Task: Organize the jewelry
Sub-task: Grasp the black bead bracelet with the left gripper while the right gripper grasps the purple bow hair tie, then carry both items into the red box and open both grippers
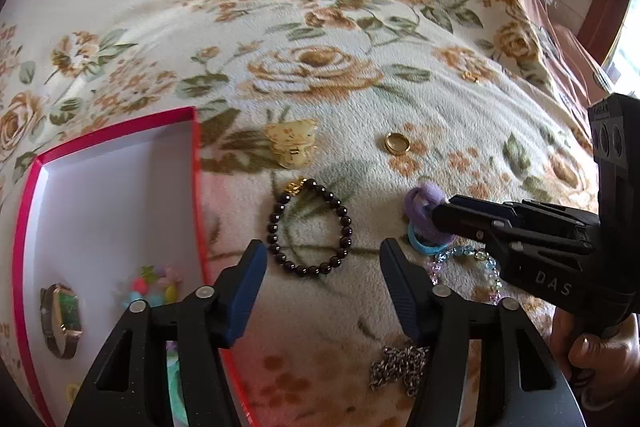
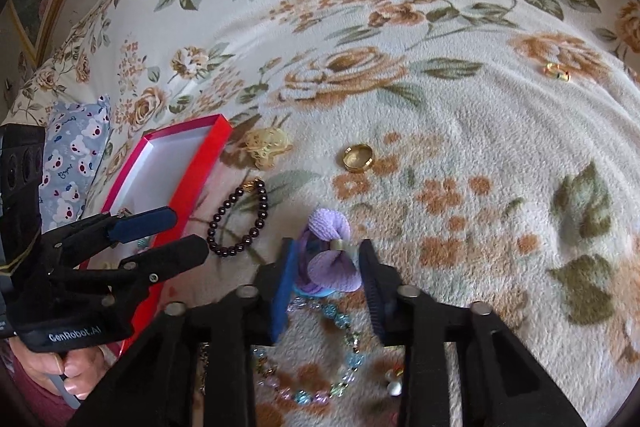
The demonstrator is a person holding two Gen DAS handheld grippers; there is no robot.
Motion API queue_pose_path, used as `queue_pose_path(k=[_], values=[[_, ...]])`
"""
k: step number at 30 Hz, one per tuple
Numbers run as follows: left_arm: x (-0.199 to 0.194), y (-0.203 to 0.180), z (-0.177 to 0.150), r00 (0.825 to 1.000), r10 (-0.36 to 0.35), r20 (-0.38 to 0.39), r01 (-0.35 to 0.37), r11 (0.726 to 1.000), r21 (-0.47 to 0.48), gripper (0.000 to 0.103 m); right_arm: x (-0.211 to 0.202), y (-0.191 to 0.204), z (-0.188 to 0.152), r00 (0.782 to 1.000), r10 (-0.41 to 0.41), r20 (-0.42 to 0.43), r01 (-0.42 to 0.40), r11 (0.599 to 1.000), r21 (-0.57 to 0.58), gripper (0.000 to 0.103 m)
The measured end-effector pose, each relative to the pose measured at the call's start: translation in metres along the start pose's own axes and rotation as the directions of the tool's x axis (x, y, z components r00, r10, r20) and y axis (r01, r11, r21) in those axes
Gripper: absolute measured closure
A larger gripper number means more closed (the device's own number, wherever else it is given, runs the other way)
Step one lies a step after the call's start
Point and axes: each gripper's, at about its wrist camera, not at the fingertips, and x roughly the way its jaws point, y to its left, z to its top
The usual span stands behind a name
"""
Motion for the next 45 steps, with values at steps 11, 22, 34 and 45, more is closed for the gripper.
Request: queue_pose_path(k=[11, 22, 34, 45], values=[[0.043, -0.013, 0.007, 0.996, 0.02, -0.092, -0.018, 0.999, 0.029, 0.075, -0.027, -0.011, 0.004, 0.997, 0.011, 0.078, -0.014, 0.999, 0.046, 0.088], [0.037, -0.015, 0.005, 0.999, -0.008, -0.049, 0.01, 0.999, 0.04, 0.096, -0.042, -0.013, 0.002, 0.993, 0.023, 0.113, -0.03, 0.997, 0.069, 0.088], [-0.026, 0.003, -0.004, 0.998, -0.044, 0.055, 0.045, 0.999, -0.02, 0.096, -0.052, 0.007, 0.001, 0.99, 0.046, 0.13, -0.051, 0.998, 0.037, 0.088], [-0.078, 0.028, -0.016, 0.99, -0.064, 0.129, 0.074, 0.995, -0.074, 0.096, -0.055, 0.038, 0.005, 0.988, 0.077, 0.132, -0.075, 0.997, -0.018, 0.088]])
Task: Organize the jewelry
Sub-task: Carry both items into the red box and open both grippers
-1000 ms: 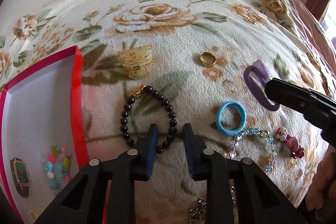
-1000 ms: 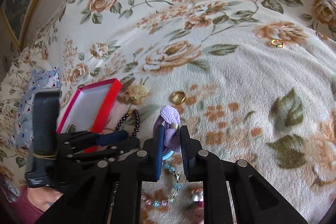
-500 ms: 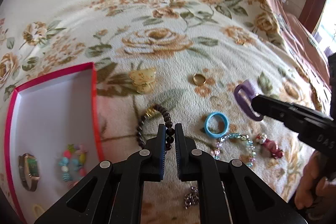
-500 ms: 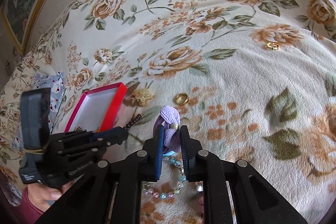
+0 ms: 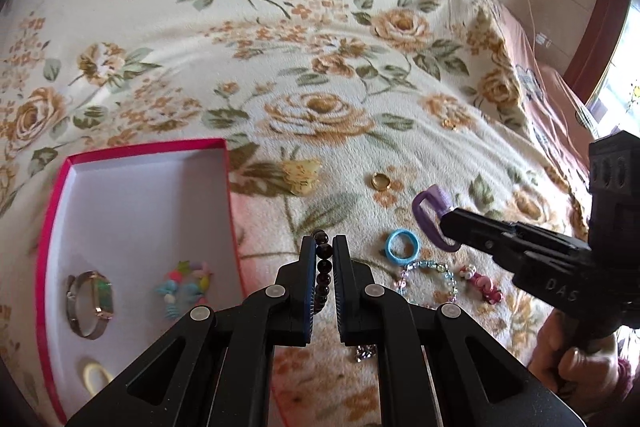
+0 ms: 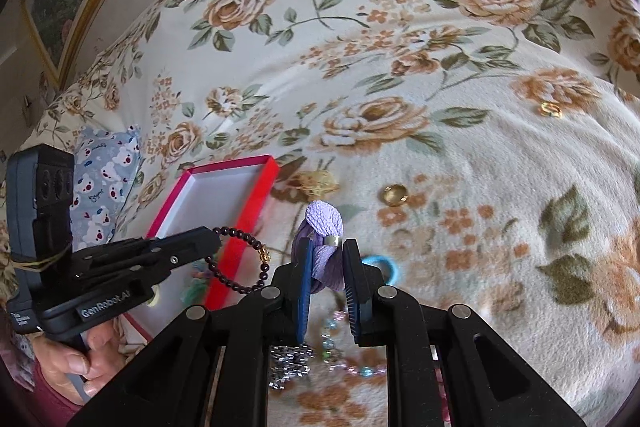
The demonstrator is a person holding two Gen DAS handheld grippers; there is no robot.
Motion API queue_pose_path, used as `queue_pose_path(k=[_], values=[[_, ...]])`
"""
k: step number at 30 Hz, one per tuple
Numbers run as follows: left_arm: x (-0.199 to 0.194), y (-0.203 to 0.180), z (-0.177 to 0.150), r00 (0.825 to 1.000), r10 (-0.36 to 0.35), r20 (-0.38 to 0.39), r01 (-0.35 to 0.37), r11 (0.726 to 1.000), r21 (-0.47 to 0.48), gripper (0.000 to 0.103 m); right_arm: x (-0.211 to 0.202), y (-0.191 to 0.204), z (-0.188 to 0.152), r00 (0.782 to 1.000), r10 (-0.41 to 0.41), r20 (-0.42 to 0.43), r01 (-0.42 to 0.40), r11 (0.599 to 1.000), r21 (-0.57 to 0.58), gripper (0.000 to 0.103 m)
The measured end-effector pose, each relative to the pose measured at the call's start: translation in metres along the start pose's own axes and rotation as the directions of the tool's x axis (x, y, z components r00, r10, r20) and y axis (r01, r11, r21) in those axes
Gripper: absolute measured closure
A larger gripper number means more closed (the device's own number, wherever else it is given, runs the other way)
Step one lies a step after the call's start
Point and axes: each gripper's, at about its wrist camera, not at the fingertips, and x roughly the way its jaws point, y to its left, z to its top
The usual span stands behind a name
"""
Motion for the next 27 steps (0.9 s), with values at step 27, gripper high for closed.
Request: queue_pose_path(k=[27], values=[[-0.044, 0.096, 0.001, 0.994, 0.09, 0.068, -0.078, 0.984, -0.162, 0.096, 0.066, 0.1, 0.018, 0.987, 0.139, -0.084, -0.149, 0.981, -0.121, 0.088]])
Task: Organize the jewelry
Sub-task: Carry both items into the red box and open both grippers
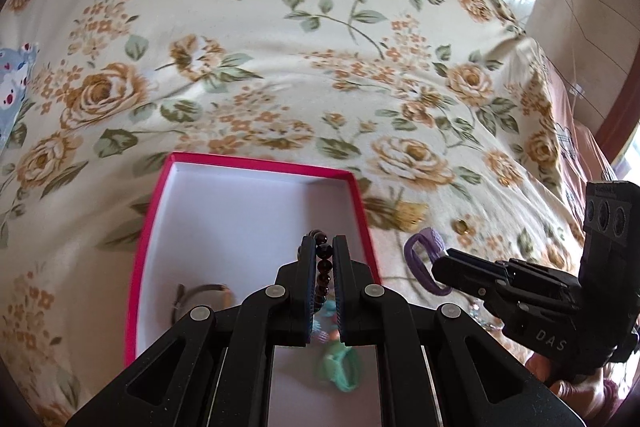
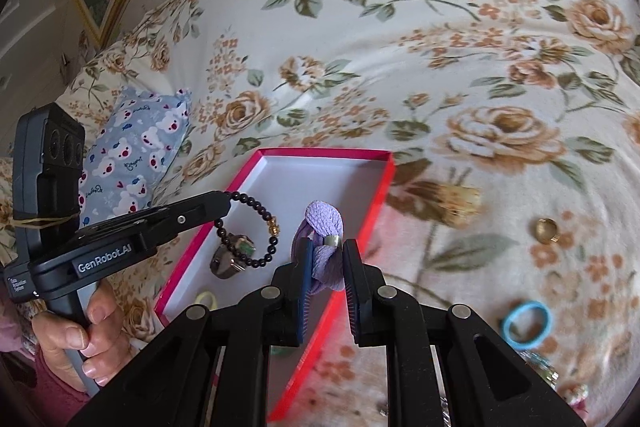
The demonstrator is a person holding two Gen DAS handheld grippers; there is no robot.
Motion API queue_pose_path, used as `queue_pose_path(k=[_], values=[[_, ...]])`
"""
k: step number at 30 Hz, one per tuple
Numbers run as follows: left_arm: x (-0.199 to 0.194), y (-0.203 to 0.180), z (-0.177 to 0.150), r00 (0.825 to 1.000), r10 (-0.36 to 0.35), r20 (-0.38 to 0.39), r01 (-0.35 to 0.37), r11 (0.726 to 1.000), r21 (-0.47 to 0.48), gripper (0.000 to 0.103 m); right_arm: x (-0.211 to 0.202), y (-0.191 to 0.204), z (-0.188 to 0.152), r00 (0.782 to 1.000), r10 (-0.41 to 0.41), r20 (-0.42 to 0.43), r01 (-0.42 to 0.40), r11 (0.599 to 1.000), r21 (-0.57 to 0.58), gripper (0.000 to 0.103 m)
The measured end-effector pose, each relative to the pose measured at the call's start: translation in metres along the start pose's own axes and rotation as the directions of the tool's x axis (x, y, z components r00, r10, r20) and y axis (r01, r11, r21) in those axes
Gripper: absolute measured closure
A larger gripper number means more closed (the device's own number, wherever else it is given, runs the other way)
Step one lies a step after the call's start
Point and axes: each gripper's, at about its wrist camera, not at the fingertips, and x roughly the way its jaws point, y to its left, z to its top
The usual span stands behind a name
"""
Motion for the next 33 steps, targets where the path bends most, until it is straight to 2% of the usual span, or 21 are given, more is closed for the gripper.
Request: queue_pose_path(k=[9, 17, 28, 33], values=[[0.026, 0.03, 0.013, 1.0, 0.011, -0.006, -0.011, 0.999, -0.047, 0.096, 0.04, 0.017, 0.012, 0.999, 0.015, -0.047, -0.016, 0.999, -0.035, 0.088], [0.061, 0.055, 0.02, 0.999, 0.023, -0.038, -0.026, 0.996, -0.084, 0.096, 0.08, 0.021, 0.015, 0.995, -0.009, -0.102, 0.003, 0.998, -0.065, 0.088], [0.082, 0.07, 0.013, 0.988, 0.128, -0.082, -0.136, 0.986, -0.099, 0.096, 0.11, 0.023, 0.009, 0.983, -0.049, -0.176, 0.032, 0.994, -0.101, 0.088], [0.092, 0.073, 0.012, 0.983, 0.152, -0.108, -0.163, 0.981, -0.107, 0.096, 0.116, 0.022, 0.008, 0.979, -0.06, -0.196, 0.039, 0.993, -0.108, 0.088]])
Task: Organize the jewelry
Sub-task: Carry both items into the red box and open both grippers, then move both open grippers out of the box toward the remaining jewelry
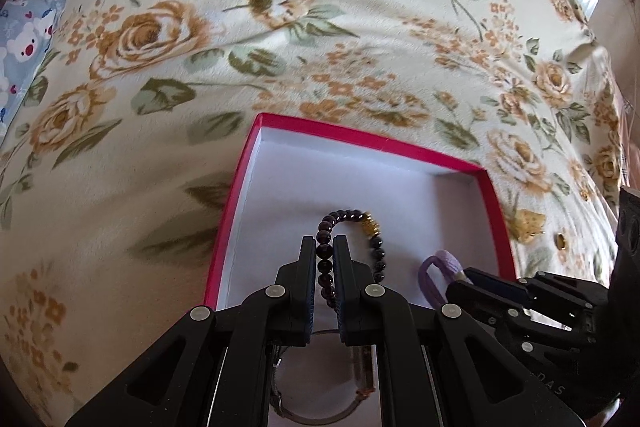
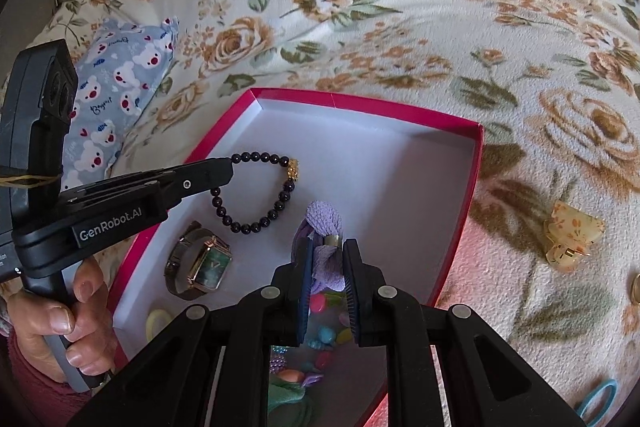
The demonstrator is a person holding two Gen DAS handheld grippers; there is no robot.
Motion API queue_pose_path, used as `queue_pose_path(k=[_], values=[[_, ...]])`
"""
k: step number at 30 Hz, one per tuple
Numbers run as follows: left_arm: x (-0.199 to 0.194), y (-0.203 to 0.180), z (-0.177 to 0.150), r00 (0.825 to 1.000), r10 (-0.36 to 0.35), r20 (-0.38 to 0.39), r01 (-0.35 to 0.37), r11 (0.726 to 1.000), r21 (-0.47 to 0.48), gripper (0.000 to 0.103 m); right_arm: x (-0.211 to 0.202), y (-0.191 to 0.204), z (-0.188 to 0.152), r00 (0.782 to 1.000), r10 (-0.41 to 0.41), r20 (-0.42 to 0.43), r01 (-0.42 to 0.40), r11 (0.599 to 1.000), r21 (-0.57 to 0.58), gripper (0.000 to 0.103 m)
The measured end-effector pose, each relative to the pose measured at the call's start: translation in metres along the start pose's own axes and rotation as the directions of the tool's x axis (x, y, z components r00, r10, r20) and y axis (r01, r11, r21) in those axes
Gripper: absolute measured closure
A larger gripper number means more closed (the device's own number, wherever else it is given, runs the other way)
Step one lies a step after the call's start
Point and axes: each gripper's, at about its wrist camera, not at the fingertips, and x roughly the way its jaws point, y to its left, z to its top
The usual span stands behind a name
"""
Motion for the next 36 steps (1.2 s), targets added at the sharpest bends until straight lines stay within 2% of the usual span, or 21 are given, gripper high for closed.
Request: queue_pose_path(k=[3, 10, 13, 17, 22, 24, 27, 31, 33, 36], values=[[0.006, 0.001, 0.0, 1.0, 0.008, -0.013, -0.008, 1.0, 0.001, 0.096, 0.002, -0.001, 0.0, 1.0, 0.002, -0.005, -0.002, 1.0, 0.0, 0.084], [0.01, 0.002, 0.0, 0.999, 0.018, -0.027, -0.018, 1.0, -0.006, 0.095, 0.004, -0.003, -0.001, 1.0, 0.029, -0.004, -0.029, 0.999, 0.016, 0.083], [0.009, 0.003, 0.0, 1.0, 0.015, -0.028, -0.015, 1.0, -0.011, 0.093, 0.002, -0.002, -0.001, 0.999, 0.036, 0.004, -0.036, 0.999, 0.018, 0.08], [0.002, 0.002, -0.001, 1.0, 0.02, -0.014, -0.021, 1.0, -0.008, 0.084, -0.007, -0.003, -0.003, 0.999, 0.047, 0.026, -0.048, 0.999, 0.027, 0.068], [-0.014, -0.002, -0.006, 1.0, 0.019, 0.005, -0.019, 1.0, -0.007, 0.083, -0.023, -0.005, -0.004, 0.997, 0.052, 0.059, -0.055, 0.998, 0.044, 0.068], [-0.022, -0.003, -0.009, 1.0, 0.013, 0.015, -0.013, 1.0, -0.013, 0.079, -0.037, -0.007, -0.008, 0.995, 0.054, 0.082, -0.058, 0.997, 0.046, 0.068], [-0.036, -0.006, -0.016, 0.999, 0.002, 0.033, -0.001, 1.0, -0.026, 0.06, -0.057, -0.012, -0.013, 0.992, 0.047, 0.121, -0.054, 0.997, 0.056, 0.058], [-0.051, -0.017, -0.028, 0.999, -0.022, 0.04, 0.022, 1.0, -0.016, 0.053, -0.084, -0.026, -0.026, 0.987, 0.018, 0.162, -0.031, 0.996, 0.083, 0.055], [-0.058, -0.023, -0.032, 0.998, -0.037, 0.042, 0.037, 0.999, -0.014, 0.043, -0.096, -0.036, -0.032, 0.985, -0.005, 0.174, -0.013, 0.995, 0.102, 0.053], [-0.069, -0.034, -0.039, 0.997, -0.06, 0.052, 0.06, 0.998, 0.006, 0.042, -0.115, -0.053, -0.044, 0.981, -0.042, 0.191, 0.016, 0.991, 0.135, 0.051]])
